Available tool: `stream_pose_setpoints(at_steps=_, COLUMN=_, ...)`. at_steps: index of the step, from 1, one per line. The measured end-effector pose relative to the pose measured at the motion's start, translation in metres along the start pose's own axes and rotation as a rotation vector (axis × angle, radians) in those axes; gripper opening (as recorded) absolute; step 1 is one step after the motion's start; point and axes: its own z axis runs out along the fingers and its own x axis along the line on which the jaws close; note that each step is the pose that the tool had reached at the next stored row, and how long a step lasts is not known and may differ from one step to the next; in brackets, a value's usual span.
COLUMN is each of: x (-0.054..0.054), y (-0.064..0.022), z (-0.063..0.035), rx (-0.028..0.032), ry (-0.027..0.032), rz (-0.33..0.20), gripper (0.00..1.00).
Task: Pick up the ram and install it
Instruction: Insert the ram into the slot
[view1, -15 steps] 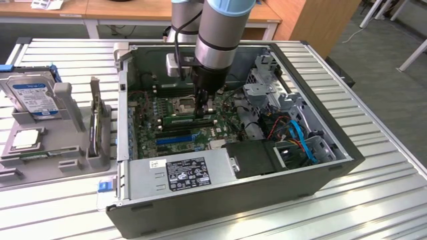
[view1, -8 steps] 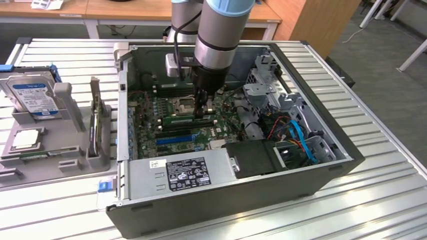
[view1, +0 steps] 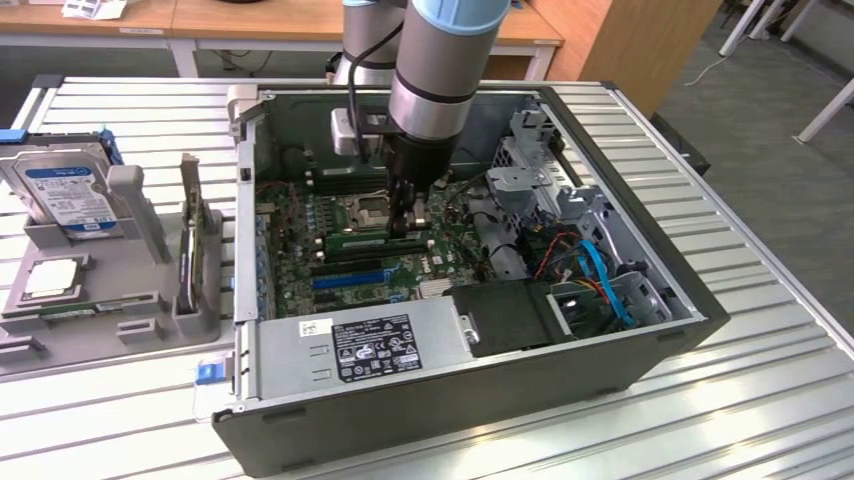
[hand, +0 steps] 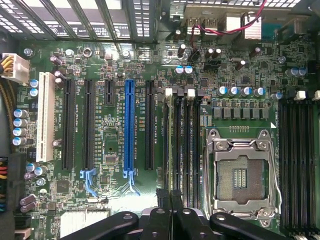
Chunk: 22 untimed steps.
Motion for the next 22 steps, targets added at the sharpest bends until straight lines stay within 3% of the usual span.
stream_pose_setpoints(at_steps=22, x=-0.0006, y=0.0, z=0.0005, rx=-0.0009, ry=0.0011, rz=-0.018, gripper=0.11)
